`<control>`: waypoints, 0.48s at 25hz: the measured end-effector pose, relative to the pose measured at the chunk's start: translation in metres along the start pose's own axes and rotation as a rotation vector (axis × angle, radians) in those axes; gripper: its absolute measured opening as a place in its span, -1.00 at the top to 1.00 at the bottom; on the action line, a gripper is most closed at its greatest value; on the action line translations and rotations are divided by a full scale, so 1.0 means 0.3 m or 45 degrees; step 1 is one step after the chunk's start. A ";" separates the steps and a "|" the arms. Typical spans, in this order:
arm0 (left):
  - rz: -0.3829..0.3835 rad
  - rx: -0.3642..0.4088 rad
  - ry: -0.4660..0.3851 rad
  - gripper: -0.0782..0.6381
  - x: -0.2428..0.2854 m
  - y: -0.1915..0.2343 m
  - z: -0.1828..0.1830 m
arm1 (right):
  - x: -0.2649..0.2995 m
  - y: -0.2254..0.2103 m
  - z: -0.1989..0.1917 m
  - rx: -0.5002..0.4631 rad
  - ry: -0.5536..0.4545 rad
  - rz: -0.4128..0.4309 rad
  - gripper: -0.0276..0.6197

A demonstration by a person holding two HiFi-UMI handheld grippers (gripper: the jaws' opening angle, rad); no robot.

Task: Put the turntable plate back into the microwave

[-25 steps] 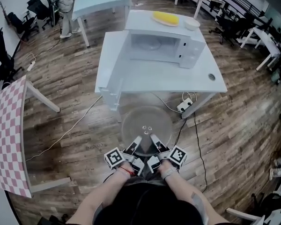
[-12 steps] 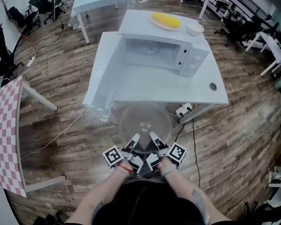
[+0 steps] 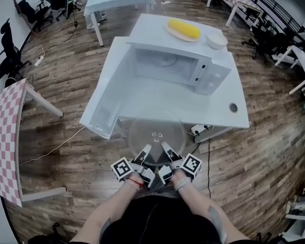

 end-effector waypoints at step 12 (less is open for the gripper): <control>0.001 0.028 -0.046 0.70 0.114 0.023 -0.064 | -0.005 -0.004 0.141 -0.005 0.053 0.009 0.79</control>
Point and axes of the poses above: the fingertips, and each gripper's own axes: x forward along the fingers, y to its left, z out of its top, the point moved 4 cm from there along -x, backward along the fingers, and after that the axes turned 10 degrees about x, right-handed, at the moved point
